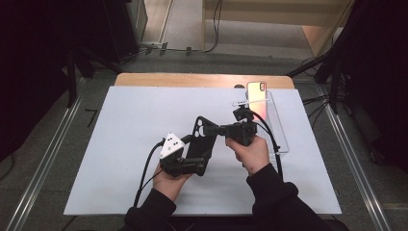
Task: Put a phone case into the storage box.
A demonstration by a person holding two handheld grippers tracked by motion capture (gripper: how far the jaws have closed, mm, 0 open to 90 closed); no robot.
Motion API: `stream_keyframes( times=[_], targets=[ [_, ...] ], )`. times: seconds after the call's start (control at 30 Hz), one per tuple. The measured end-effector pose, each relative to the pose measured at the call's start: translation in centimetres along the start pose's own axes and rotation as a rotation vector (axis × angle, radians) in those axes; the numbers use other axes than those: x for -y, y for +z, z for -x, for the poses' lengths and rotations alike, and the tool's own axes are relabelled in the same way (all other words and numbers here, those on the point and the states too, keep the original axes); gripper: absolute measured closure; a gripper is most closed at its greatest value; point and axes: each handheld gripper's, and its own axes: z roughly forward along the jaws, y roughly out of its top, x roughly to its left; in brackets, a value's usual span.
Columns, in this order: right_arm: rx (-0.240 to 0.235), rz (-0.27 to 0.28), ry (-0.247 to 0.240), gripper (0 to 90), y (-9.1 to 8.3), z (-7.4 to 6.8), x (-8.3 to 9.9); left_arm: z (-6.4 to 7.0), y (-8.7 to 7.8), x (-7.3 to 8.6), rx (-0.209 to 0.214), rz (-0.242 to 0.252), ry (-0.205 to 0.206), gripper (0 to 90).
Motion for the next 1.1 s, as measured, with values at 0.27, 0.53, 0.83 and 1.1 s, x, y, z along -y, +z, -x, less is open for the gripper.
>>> stream_keyframes(
  times=[0.27,0.53,0.83,1.1],
  targets=[
    [0.068,-0.001,-0.045,77.7,-0.2,-0.1,0.1,-0.3,-0.1,-0.5,0.011,-0.056,-0.020,12.9],
    [0.176,0.009,-0.161,77.6,-0.5,-0.7,0.2,-0.6,0.0,-0.8,0.017,-0.179,-0.017,14.5],
    [0.214,-0.007,-0.271,77.6,-0.6,-1.3,0.6,-1.4,-0.5,-1.6,0.058,-0.244,-0.049,17.0],
    [0.193,-0.015,-0.296,77.5,-0.9,-1.0,0.7,-2.2,-1.3,-2.5,0.096,-0.284,-0.039,22.2]
  ],
)
